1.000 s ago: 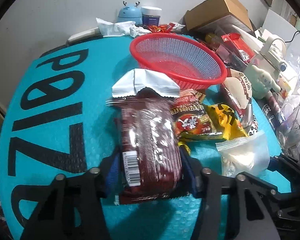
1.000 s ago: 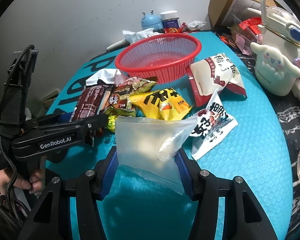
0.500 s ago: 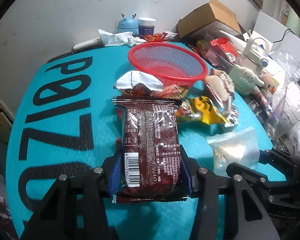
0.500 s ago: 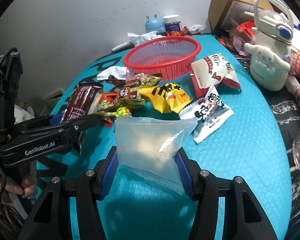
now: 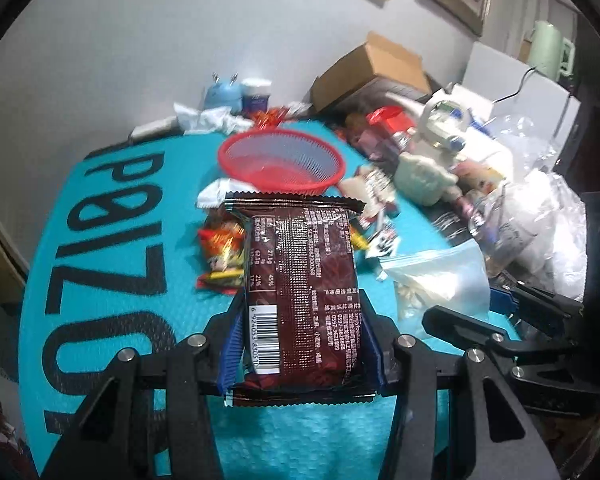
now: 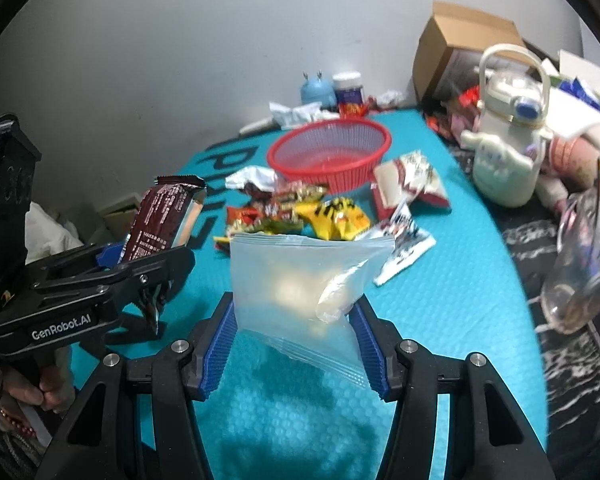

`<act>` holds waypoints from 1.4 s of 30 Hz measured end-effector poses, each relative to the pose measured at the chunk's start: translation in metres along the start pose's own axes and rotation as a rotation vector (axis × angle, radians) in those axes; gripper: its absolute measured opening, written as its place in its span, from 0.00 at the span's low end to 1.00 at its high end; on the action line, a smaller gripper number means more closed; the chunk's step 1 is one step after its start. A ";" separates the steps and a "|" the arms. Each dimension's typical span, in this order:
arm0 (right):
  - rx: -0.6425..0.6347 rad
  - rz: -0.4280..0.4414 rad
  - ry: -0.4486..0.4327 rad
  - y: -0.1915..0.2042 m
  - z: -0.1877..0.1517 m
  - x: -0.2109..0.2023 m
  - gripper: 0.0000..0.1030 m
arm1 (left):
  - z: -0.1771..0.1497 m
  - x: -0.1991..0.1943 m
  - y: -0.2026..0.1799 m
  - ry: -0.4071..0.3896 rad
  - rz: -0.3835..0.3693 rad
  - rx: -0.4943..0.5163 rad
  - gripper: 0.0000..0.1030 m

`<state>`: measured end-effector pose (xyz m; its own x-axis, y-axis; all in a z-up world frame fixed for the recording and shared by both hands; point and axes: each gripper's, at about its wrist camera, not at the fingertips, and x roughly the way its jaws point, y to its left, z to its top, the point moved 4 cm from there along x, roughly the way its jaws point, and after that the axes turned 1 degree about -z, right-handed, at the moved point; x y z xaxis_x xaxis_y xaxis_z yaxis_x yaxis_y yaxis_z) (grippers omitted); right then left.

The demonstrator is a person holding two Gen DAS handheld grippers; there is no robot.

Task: Organize snacks
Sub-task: 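Lift the chocolate bar and clear bag and carry both over the red basket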

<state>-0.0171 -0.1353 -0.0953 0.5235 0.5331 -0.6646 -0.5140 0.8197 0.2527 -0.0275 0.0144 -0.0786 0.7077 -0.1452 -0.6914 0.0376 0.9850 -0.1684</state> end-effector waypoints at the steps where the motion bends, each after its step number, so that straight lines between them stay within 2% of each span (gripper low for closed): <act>1: -0.006 -0.004 -0.009 0.000 0.003 -0.004 0.55 | 0.003 -0.003 -0.002 -0.010 -0.008 0.004 0.47; 12: -0.085 -0.035 -0.109 0.000 0.056 -0.028 0.55 | 0.059 -0.021 -0.020 -0.123 -0.055 0.061 0.47; 21: -0.125 -0.046 -0.153 -0.014 0.112 -0.015 0.55 | 0.111 -0.006 -0.011 -0.171 -0.063 0.075 0.47; 33: -0.157 -0.059 -0.177 -0.025 0.178 0.043 0.55 | 0.166 0.048 0.023 -0.189 -0.042 0.067 0.47; 39: -0.152 -0.055 -0.154 -0.035 0.196 0.084 0.55 | 0.179 0.088 0.047 -0.154 -0.026 0.038 0.47; 42: -0.149 -0.056 -0.137 -0.040 0.200 0.106 0.55 | 0.180 0.111 0.058 -0.111 -0.011 0.028 0.47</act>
<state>0.1949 -0.0692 -0.0351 0.6362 0.5193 -0.5705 -0.5708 0.8144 0.1047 0.1805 0.0720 -0.0386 0.7809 -0.1465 -0.6072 0.0646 0.9858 -0.1548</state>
